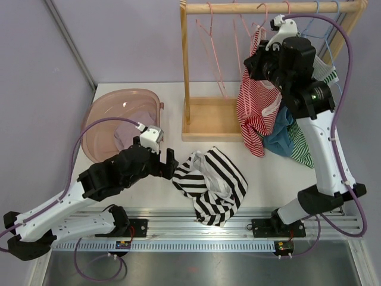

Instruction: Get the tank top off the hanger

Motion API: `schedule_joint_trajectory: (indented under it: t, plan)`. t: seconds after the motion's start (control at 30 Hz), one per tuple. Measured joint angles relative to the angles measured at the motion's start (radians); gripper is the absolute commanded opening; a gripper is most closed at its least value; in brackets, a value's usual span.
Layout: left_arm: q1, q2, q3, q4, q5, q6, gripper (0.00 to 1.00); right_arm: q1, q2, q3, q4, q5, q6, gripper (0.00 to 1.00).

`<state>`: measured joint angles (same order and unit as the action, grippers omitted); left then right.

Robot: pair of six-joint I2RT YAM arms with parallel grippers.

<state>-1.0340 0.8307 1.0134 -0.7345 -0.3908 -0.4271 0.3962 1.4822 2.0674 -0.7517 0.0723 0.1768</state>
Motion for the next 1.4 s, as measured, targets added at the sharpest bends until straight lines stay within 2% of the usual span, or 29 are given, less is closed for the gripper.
schedule_joint_trajectory:
  t: [0.43,0.73,0.77,0.83,0.87,0.97,1.07,1.1,1.13,1.17,1.4]
  plan:
    - [0.0,-0.07,-0.018,-0.051,-0.007,0.0,0.99,0.028,0.51,0.6,-0.107,0.024,-0.075,0.0]
    - [-0.001,-0.068,-0.068,-0.031,0.013,0.0,0.99,0.035,0.557,0.552,-0.101,0.024,-0.095,0.0]
    - [-0.004,-0.06,-0.073,-0.019,0.019,0.0,0.99,0.036,0.553,0.547,-0.098,0.024,-0.095,0.15]
    - [-0.016,-0.037,-0.076,0.005,0.03,-0.002,0.99,0.036,0.537,0.527,-0.094,0.024,-0.094,0.3]
    - [-0.026,-0.021,-0.076,0.023,0.033,-0.005,0.99,0.036,0.523,0.512,-0.094,0.024,-0.095,0.41]
    - [-0.069,0.037,-0.081,0.082,0.041,-0.016,0.99,0.037,0.454,0.426,-0.086,0.032,-0.099,0.54]
    - [-0.124,0.126,-0.093,0.148,0.047,-0.024,0.99,0.038,0.358,0.327,-0.08,0.047,-0.097,0.76]
    - [-0.139,0.159,-0.094,0.169,0.047,-0.027,0.99,0.038,0.319,0.289,-0.076,0.05,-0.096,0.91]
    - [-0.156,0.194,-0.095,0.19,0.048,-0.027,0.99,0.038,0.275,0.251,-0.074,0.051,-0.092,0.97]
    - [-0.171,0.227,-0.098,0.211,0.05,-0.028,0.99,0.039,0.227,0.209,-0.069,0.052,-0.092,1.0]
    - [-0.244,0.441,-0.098,0.33,0.068,-0.031,0.99,0.041,-0.187,-0.142,-0.011,0.036,-0.057,0.99]
